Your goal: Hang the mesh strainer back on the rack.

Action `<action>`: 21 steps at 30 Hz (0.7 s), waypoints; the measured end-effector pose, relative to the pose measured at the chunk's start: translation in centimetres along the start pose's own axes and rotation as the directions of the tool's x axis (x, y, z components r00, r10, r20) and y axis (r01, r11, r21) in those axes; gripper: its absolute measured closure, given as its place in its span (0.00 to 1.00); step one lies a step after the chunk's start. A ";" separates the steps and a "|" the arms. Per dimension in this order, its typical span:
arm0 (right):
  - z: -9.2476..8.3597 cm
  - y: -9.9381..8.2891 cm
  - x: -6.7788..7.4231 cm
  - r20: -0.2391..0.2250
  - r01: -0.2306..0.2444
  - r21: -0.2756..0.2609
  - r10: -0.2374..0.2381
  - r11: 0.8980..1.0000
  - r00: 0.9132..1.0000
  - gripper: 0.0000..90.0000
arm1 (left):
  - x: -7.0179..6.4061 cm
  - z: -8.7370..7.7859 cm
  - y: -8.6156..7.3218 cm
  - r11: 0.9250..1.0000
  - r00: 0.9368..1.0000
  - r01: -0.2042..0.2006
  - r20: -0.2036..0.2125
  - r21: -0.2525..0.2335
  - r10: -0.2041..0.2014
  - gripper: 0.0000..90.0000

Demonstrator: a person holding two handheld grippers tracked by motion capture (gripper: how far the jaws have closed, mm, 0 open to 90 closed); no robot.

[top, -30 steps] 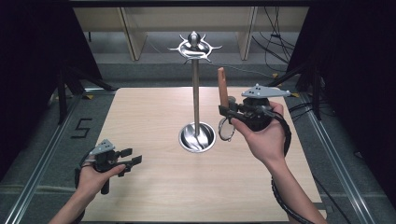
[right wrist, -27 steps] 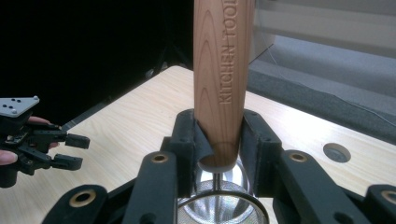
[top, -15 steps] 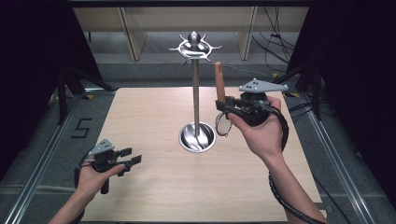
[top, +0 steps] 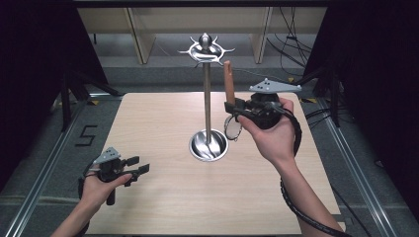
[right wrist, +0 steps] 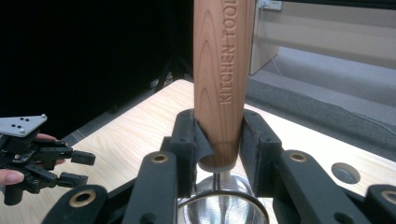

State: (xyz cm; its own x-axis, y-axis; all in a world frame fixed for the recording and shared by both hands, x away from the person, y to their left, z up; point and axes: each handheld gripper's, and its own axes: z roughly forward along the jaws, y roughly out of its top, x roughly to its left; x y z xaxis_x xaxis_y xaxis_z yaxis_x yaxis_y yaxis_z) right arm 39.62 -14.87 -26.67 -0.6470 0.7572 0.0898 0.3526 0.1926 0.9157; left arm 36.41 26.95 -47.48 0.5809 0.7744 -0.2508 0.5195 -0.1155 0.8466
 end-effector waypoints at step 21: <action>1.3 0.7 0.0 0.002 -0.016 0.014 0.016 1.000 1.000 0.77 | 0.0 0.0 0.0 1.000 1.000 -0.016 0.007 0.004 0.015 0.43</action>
State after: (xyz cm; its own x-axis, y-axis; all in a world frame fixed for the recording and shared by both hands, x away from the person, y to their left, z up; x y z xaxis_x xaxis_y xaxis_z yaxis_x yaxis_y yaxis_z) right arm 40.80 -13.93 -26.52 -0.6399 0.7614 0.1033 0.3720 0.1893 0.9087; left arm 36.40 26.98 -47.46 0.5931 0.7683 -0.2409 0.5132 -0.1302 0.8483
